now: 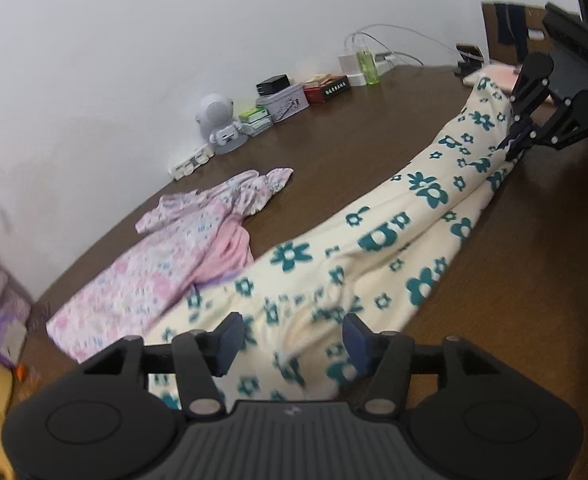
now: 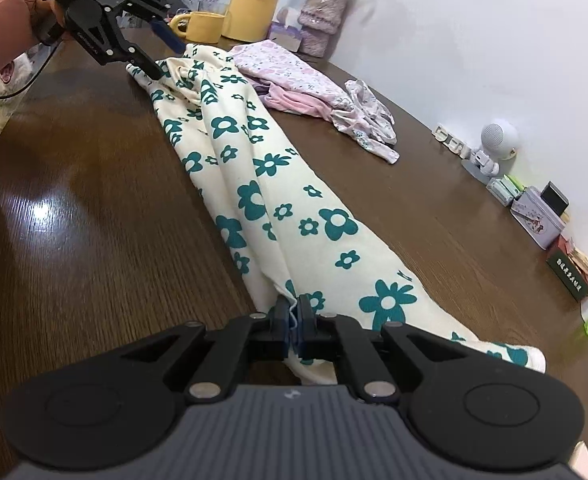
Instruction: Fold clothes
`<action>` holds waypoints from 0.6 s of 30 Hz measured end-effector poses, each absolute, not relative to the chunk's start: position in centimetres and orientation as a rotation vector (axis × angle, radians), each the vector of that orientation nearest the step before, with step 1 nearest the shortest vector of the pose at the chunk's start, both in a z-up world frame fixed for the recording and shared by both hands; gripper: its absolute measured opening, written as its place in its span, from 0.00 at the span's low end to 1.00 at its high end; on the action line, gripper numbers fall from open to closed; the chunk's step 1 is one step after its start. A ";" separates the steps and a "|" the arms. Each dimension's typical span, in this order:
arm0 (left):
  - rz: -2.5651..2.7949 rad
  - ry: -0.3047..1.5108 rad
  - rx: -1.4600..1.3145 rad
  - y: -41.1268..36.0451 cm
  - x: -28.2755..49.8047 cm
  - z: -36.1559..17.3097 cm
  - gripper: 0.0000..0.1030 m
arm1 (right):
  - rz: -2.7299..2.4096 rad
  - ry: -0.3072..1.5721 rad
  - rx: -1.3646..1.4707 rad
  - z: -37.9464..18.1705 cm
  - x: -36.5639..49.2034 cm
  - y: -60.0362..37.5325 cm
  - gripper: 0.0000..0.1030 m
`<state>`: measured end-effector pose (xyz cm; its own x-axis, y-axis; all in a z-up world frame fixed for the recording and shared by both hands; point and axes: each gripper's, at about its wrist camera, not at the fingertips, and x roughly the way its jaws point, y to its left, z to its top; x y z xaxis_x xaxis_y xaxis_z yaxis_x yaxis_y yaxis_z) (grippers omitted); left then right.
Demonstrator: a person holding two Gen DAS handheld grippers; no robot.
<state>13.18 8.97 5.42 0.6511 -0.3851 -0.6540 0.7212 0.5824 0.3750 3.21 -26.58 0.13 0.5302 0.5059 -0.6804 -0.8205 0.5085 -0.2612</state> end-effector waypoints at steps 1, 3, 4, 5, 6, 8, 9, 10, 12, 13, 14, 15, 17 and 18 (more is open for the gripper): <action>-0.691 0.554 0.693 8.5 13.7 5.4 0.52 | 0.853 0.575 -0.613 0.1 3.2 -26.6 0.03; -0.712 0.571 0.745 7.7 14.7 5.0 0.52 | 0.851 0.574 -0.602 0.1 3.2 -26.8 0.03; -0.722 0.579 0.783 7.3 15.1 4.6 0.52 | 0.851 0.573 -0.595 0.1 3.2 -26.8 0.03; -0.728 0.590 0.822 6.8 15.3 4.2 0.52 | 0.850 0.573 -0.588 0.0 3.2 -26.9 0.03; -0.734 0.601 0.862 6.4 15.5 3.8 0.52 | 0.849 0.573 -0.582 0.0 3.2 -27.0 0.03; -0.733 0.620 0.931 5.9 15.5 3.1 0.42 | 0.849 0.572 -0.575 0.0 3.1 -27.0 0.03; -0.735 0.619 0.960 5.7 15.4 2.9 0.25 | 0.848 0.571 -0.576 0.0 3.1 -27.1 0.03; -0.736 0.616 0.987 5.6 15.2 2.7 0.14 | 0.846 0.569 -0.577 -0.1 3.1 -27.0 0.03; -0.718 0.580 1.035 5.5 14.4 2.5 0.05 | 0.843 0.566 -0.581 -0.1 3.1 -27.0 0.03; -0.694 0.521 1.100 5.4 13.6 2.4 0.05 | 0.841 0.565 -0.579 -0.1 3.1 -27.0 0.03; -0.669 0.462 1.164 5.3 12.7 2.2 0.05 | 0.839 0.566 -0.577 -0.2 3.1 -27.0 0.03; -0.641 0.405 1.224 5.2 11.9 2.0 0.05 | 0.837 0.567 -0.573 -0.2 3.1 -27.1 0.03; -0.625 0.349 1.279 5.5 10.5 1.5 0.05 | 0.834 0.566 -0.563 -0.3 3.1 -27.2 0.03; -0.631 0.349 1.283 5.6 10.0 1.3 0.05 | 0.833 0.564 -0.557 -0.4 3.0 -27.3 0.03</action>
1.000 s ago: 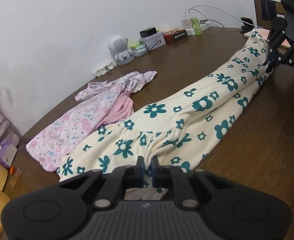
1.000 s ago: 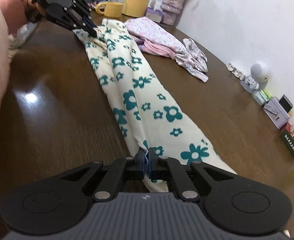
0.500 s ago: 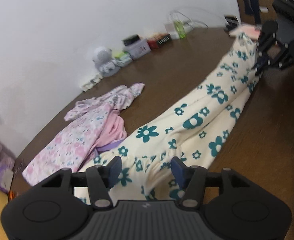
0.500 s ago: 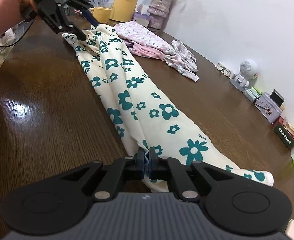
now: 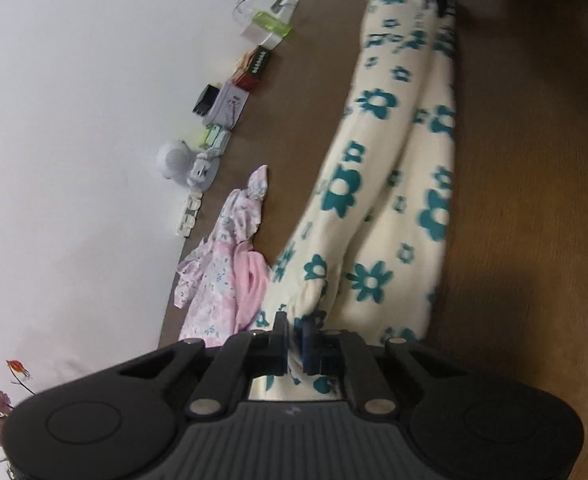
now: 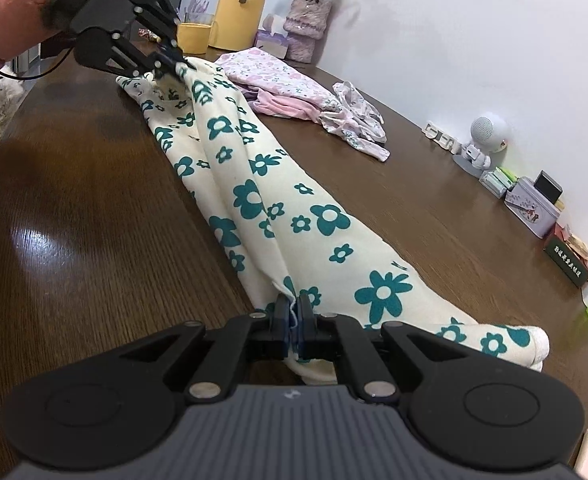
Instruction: Fold clothes
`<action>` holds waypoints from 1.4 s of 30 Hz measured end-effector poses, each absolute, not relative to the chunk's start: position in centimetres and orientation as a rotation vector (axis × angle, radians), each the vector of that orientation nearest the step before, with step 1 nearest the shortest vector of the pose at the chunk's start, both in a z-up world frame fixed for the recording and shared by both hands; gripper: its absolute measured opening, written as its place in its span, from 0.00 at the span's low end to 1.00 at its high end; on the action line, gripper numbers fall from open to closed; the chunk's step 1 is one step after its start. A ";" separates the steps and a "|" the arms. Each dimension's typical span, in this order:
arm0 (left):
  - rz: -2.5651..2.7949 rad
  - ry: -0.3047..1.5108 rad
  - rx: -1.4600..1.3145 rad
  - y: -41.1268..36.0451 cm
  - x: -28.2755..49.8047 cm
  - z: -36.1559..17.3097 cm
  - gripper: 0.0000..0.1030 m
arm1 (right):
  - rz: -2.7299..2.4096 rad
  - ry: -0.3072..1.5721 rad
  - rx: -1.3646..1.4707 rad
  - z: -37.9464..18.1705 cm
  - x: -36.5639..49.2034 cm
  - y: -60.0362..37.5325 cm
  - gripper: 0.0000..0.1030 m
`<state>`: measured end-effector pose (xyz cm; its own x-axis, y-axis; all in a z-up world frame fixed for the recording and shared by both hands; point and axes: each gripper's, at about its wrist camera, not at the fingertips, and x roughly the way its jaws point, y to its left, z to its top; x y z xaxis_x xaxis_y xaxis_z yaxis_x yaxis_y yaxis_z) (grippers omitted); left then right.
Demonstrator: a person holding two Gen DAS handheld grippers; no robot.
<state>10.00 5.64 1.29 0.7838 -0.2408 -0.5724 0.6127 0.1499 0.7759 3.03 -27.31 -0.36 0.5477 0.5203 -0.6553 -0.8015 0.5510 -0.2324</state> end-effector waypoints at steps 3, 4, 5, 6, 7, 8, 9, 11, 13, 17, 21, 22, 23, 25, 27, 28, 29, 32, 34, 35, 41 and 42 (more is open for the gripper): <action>-0.656 0.396 1.250 6.3 9.1 0.2 0.05 | 0.827 0.559 -0.543 -0.5 3.0 -27.5 0.03; -0.659 0.403 1.249 6.4 8.8 -0.2 0.05 | 0.826 0.557 -0.539 -0.6 3.0 -27.5 0.03; -0.661 0.409 1.242 6.5 8.6 -0.5 0.05 | 0.823 0.557 -0.536 -0.6 3.0 -27.5 0.03; -0.663 0.418 1.232 6.5 8.5 -0.7 0.05 | 0.819 0.557 -0.532 -0.6 3.0 -27.6 0.03; -0.660 0.420 1.222 6.5 8.5 -0.8 0.05 | 0.816 0.559 -0.527 -0.6 3.1 -27.6 0.04; -0.657 0.422 1.212 6.6 8.5 -0.8 0.05 | 0.812 0.560 -0.522 -0.6 3.2 -27.6 0.04; -0.653 0.424 1.202 6.6 8.6 -0.9 0.06 | 0.805 0.561 -0.513 -0.6 3.2 -27.6 0.05; -0.648 0.428 1.180 6.7 8.6 -1.0 0.11 | 0.796 0.563 -0.484 -0.5 3.3 -27.9 0.09; -0.667 0.440 1.137 7.0 8.3 -0.5 0.26 | 0.795 0.559 -0.426 0.0 3.2 -28.6 0.18; -0.682 0.455 1.015 8.6 8.1 1.7 0.54 | 0.794 0.522 -0.260 1.8 2.7 -30.7 0.34; -0.707 0.437 0.765 9.6 8.9 5.0 0.54 | 0.789 0.485 -0.194 3.4 3.0 -30.9 0.38; -0.723 0.432 0.708 9.1 9.5 5.6 0.54 | 0.788 0.486 -0.211 3.5 3.4 -30.3 0.39; -0.740 0.427 0.655 8.6 10.1 6.1 0.54 | 0.793 0.492 -0.233 3.5 4.1 -29.4 0.39; -0.786 0.435 0.602 6.8 11.3 6.2 0.54 | 0.829 0.510 -0.274 3.2 5.5 -27.1 0.39; -0.819 0.469 0.594 4.4 12.5 5.5 0.54 | 0.874 0.534 -0.315 2.7 7.1 -24.5 0.39; -0.824 0.491 0.596 3.6 13.1 4.9 0.54 | 0.896 0.545 -0.329 2.4 7.5 -23.4 0.39; -0.828 0.513 0.599 2.8 13.7 4.3 0.53 | 0.919 0.557 -0.340 2.1 8.1 -22.5 0.39; -0.840 0.574 0.598 1.1 15.2 2.6 0.53 | 0.987 0.593 -0.368 1.3 9.6 -20.0 0.41; -0.849 0.578 0.599 1.4 15.6 1.6 0.53 | 1.019 0.617 -0.388 0.8 10.2 -19.3 0.46; -0.854 0.574 0.601 1.7 15.7 1.2 0.53 | 1.029 0.628 -0.401 0.4 10.3 -19.2 0.46; -0.857 0.595 0.529 4.4 15.9 0.6 0.53 | 1.063 0.641 -0.404 -0.6 10.6 -23.3 0.48; -0.851 0.601 0.521 4.8 15.9 0.6 0.53 | 1.057 0.644 -0.403 -0.7 10.6 -24.5 0.48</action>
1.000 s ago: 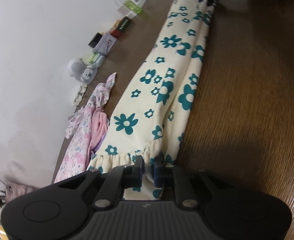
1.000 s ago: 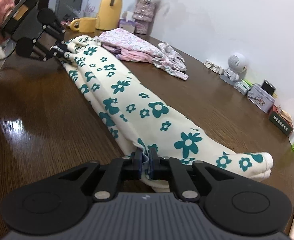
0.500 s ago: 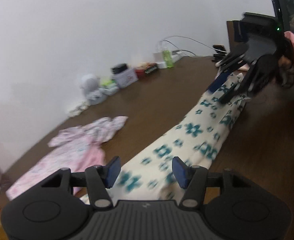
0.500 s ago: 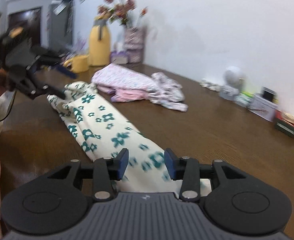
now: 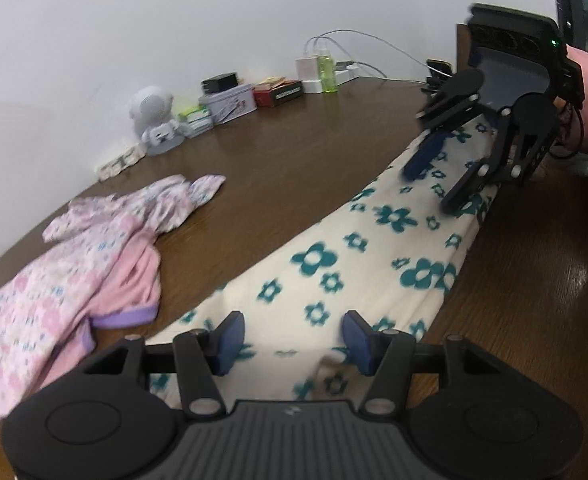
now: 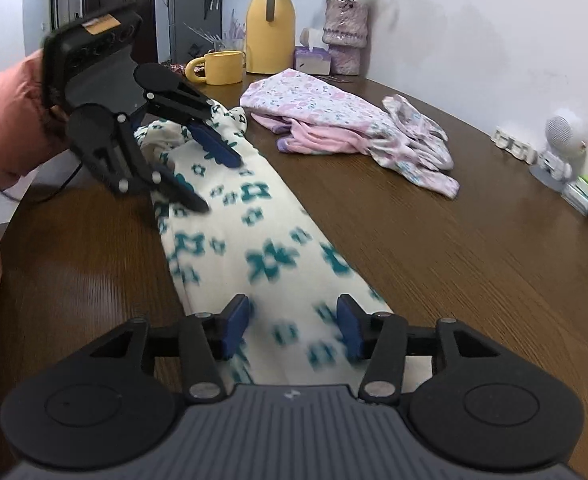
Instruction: Fold clothes
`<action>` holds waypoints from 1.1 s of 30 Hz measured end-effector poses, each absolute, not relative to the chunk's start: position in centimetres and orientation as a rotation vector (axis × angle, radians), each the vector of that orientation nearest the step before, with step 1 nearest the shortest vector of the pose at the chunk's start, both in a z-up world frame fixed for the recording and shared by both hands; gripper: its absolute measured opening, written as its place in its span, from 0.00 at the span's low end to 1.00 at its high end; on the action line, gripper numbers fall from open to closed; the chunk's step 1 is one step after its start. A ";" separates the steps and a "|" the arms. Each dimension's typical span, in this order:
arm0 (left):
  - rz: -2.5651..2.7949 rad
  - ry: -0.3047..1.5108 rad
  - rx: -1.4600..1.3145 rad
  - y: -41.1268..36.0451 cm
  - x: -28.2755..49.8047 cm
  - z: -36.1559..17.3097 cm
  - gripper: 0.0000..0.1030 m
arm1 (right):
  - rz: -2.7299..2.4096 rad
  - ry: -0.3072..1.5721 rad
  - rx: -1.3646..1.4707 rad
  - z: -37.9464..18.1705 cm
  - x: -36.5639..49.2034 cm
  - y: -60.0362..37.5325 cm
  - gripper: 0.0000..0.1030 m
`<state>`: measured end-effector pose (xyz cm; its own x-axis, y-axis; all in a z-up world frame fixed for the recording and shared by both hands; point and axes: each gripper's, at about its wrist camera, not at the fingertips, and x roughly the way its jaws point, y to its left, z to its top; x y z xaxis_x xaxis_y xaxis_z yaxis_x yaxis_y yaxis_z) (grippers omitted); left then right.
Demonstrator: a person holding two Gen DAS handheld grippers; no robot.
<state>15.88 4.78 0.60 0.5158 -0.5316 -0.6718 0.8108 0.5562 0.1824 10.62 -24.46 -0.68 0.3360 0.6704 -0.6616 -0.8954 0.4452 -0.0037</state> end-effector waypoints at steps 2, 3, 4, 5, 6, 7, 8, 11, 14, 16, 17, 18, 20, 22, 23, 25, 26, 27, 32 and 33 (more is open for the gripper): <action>-0.841 0.608 0.504 5.4 15.9 0.5 0.53 | 1.036 0.654 -0.403 -0.6 10.5 -26.7 0.48; -0.835 0.612 0.495 5.7 15.9 0.5 0.53 | 1.023 0.654 -0.404 -0.6 10.4 -27.8 0.48; -0.830 0.616 0.486 5.9 15.9 0.5 0.53 | 1.010 0.653 -0.406 -0.6 10.4 -28.8 0.48; -0.826 0.618 0.477 6.0 15.9 0.5 0.53 | 0.997 0.652 -0.408 -0.6 10.4 -29.8 0.48; -0.823 0.620 0.469 6.1 15.9 0.5 0.53 | 0.984 0.651 -0.410 -0.6 10.3 -30.7 0.47; -0.818 0.620 0.466 6.2 15.8 0.5 0.53 | 0.978 0.647 -0.401 -0.5 10.3 -31.5 0.47; -0.814 0.619 0.468 6.1 15.8 0.5 0.53 | 0.973 0.643 -0.390 -0.4 10.2 -32.3 0.47; -0.801 0.621 0.469 6.1 15.7 0.5 0.53 | 0.927 0.653 -0.421 -0.4 10.1 -34.2 0.47; -0.794 0.624 0.462 6.1 15.7 0.5 0.53 | 0.926 0.662 -0.364 -0.8 10.2 -36.2 0.48; -0.789 0.624 0.458 6.1 15.6 0.5 0.54 | 0.928 0.643 -0.355 -1.1 9.9 -36.8 0.48; -0.787 0.624 0.456 6.1 15.6 0.4 0.54 | 0.929 0.635 -0.350 -1.3 9.9 -36.9 0.48; -0.786 0.623 0.453 6.1 15.7 0.4 0.54 | 0.927 0.627 -0.340 -1.5 9.8 -37.0 0.49; -0.783 0.622 0.448 6.2 15.6 0.4 0.54 | 0.921 0.610 -0.317 -1.8 9.7 -37.3 0.49; -0.784 0.622 0.451 6.1 15.6 0.5 0.54 | 0.909 0.604 -0.307 -1.9 9.5 -37.2 0.49; -0.784 0.622 0.461 6.0 15.6 0.7 0.54 | 0.901 0.608 -0.300 -1.8 9.5 -37.2 0.49; -0.785 0.609 0.479 6.0 15.3 1.4 0.54 | 0.892 0.624 -0.273 -1.3 9.5 -37.2 0.50; -0.785 0.598 0.485 6.2 15.0 1.8 0.54 | 0.887 0.631 -0.255 -0.9 9.5 -37.3 0.50; -0.786 0.584 0.476 6.6 14.9 2.4 0.54 | 0.885 0.621 -0.232 -0.4 9.3 -37.2 0.50; -0.761 0.536 0.399 9.2 15.2 4.7 0.54 | 0.874 0.557 -0.192 1.6 8.3 -35.2 0.51; -0.744 0.537 0.405 9.5 15.6 4.8 0.54 | 0.879 0.552 -0.198 1.6 8.1 -34.5 0.52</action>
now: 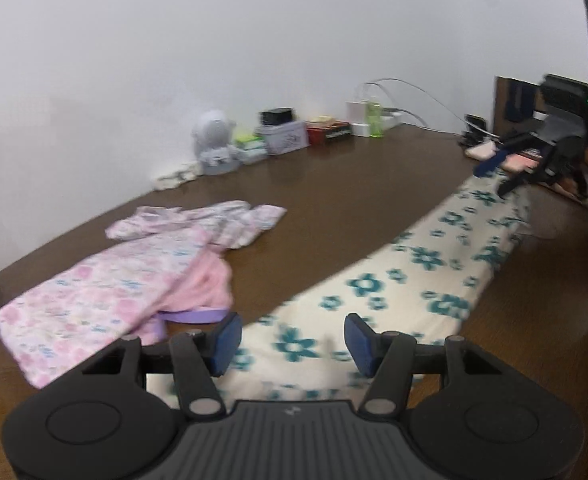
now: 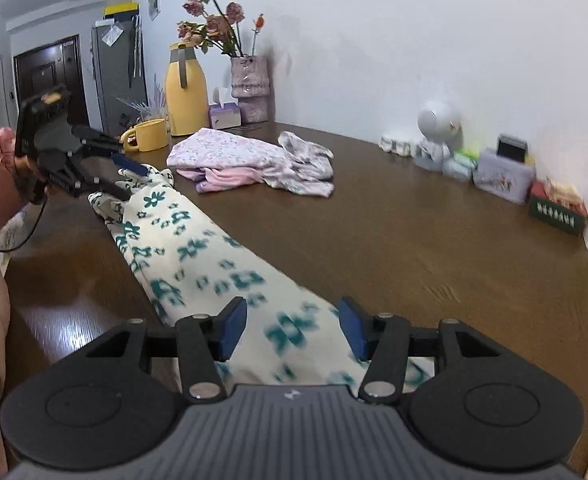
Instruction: Fold clothes
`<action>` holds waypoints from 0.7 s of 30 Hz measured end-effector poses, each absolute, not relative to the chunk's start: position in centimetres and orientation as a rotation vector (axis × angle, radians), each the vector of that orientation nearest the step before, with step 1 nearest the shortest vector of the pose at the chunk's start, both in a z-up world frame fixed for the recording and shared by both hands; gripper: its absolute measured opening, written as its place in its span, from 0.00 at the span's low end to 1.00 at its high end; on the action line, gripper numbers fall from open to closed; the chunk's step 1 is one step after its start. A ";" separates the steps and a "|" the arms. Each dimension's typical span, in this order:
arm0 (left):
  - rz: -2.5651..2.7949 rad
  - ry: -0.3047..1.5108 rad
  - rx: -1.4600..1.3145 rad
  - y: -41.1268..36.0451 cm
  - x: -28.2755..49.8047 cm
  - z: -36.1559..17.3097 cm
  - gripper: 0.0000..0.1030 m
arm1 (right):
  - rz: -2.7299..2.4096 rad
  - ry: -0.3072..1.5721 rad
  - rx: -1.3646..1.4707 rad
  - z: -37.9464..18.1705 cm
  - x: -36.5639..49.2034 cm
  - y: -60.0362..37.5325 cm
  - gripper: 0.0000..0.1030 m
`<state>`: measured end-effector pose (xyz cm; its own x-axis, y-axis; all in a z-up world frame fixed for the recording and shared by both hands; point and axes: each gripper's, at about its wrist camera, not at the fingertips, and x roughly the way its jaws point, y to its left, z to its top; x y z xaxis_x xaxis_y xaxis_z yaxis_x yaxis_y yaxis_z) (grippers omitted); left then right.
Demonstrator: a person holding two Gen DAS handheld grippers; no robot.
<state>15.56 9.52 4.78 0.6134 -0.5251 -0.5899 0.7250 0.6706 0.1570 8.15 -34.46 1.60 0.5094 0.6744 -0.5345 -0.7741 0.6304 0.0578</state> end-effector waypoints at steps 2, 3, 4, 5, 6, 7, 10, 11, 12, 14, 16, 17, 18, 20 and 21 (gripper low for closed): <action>-0.725 0.558 0.427 10.0 16.3 4.5 0.54 | 0.890 0.566 -0.216 1.0 8.2 -32.8 0.52; -0.720 0.571 0.440 10.1 16.7 4.3 0.54 | 0.891 0.577 -0.229 0.7 8.2 -32.0 0.52; -0.715 0.584 0.451 10.4 17.0 4.0 0.54 | 0.886 0.589 -0.238 0.2 8.3 -31.6 0.52; -0.713 0.599 0.459 10.6 17.3 3.7 0.54 | 0.876 0.604 -0.242 -0.2 8.3 -31.3 0.52; -0.710 0.615 0.466 10.9 17.6 3.4 0.53 | 0.867 0.620 -0.245 -0.6 8.4 -31.1 0.52; -0.710 0.629 0.473 11.3 17.8 3.1 0.53 | 0.854 0.629 -0.252 -0.9 8.4 -31.1 0.52; -0.741 0.608 0.465 12.7 18.1 3.6 0.53 | 0.829 0.636 -0.276 -1.3 8.0 -31.0 0.52; -0.754 0.595 0.458 13.2 18.2 4.0 0.53 | 0.827 0.639 -0.279 -1.4 7.9 -30.9 0.53; -0.766 0.581 0.452 13.7 18.3 4.4 0.53 | 0.825 0.641 -0.283 -1.4 7.9 -30.8 0.55; -0.783 0.562 0.468 13.9 19.2 5.6 0.59 | 0.820 0.647 -0.289 -1.4 7.7 -30.6 0.59; -0.830 0.593 0.542 13.5 20.7 6.2 0.63 | 0.815 0.651 -0.322 -1.3 7.6 -29.9 0.63; -0.864 0.623 0.580 13.1 21.5 6.0 0.63 | 0.812 0.653 -0.339 -1.3 7.6 -29.6 0.63; -0.898 0.659 0.611 12.7 22.4 5.7 0.62 | 0.807 0.657 -0.343 -1.3 7.6 -29.4 0.64; -0.976 0.722 0.665 11.9 24.0 4.9 0.62 | 0.798 0.663 -0.343 -1.2 7.7 -29.2 0.64; -1.006 0.748 0.680 11.6 24.5 4.5 0.62 | 0.793 0.665 -0.340 -1.2 7.7 -29.1 0.64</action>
<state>24.53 11.62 4.50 0.3383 -0.4839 -0.8071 0.9122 0.3792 0.1550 7.71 -29.12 -1.21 0.5152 0.5434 -0.6628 -0.7477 0.6630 -0.0377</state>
